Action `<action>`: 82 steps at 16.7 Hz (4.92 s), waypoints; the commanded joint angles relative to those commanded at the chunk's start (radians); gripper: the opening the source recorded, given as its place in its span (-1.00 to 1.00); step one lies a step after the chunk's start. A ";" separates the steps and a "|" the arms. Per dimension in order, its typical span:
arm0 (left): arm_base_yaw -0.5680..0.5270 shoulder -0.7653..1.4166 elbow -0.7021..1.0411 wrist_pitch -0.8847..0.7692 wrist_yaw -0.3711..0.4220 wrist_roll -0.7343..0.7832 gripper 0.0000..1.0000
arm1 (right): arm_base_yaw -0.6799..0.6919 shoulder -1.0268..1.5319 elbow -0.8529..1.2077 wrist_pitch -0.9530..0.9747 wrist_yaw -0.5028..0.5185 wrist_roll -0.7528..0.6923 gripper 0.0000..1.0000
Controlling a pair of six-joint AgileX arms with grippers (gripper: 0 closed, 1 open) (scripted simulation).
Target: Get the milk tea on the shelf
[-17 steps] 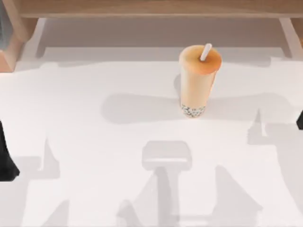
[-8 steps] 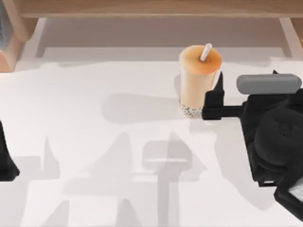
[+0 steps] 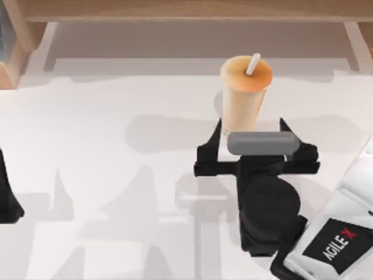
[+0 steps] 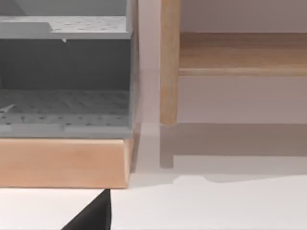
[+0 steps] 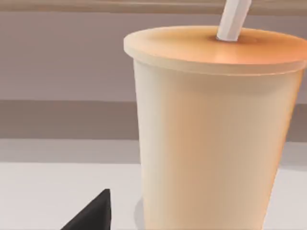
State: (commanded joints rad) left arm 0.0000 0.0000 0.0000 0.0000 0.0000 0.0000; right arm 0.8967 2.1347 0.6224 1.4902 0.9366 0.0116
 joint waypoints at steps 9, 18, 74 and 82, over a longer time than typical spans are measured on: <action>0.000 0.000 0.000 0.000 0.000 0.000 1.00 | -0.021 0.031 0.041 -0.005 -0.020 -0.002 1.00; 0.000 0.000 0.000 0.000 0.000 0.000 1.00 | -0.170 0.108 0.244 -0.124 -0.168 -0.006 1.00; 0.000 0.000 0.000 0.000 0.000 0.000 1.00 | -0.426 -0.175 0.877 -1.047 -0.430 0.002 -1.00; 0.000 0.000 0.000 0.000 0.000 0.000 1.00 | -0.352 -0.181 0.778 -0.968 -0.453 0.008 -1.00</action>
State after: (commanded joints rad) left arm 0.0000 0.0000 0.0000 0.0000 0.0000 0.0000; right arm 0.5448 1.9541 1.4005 0.5220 0.4834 0.0195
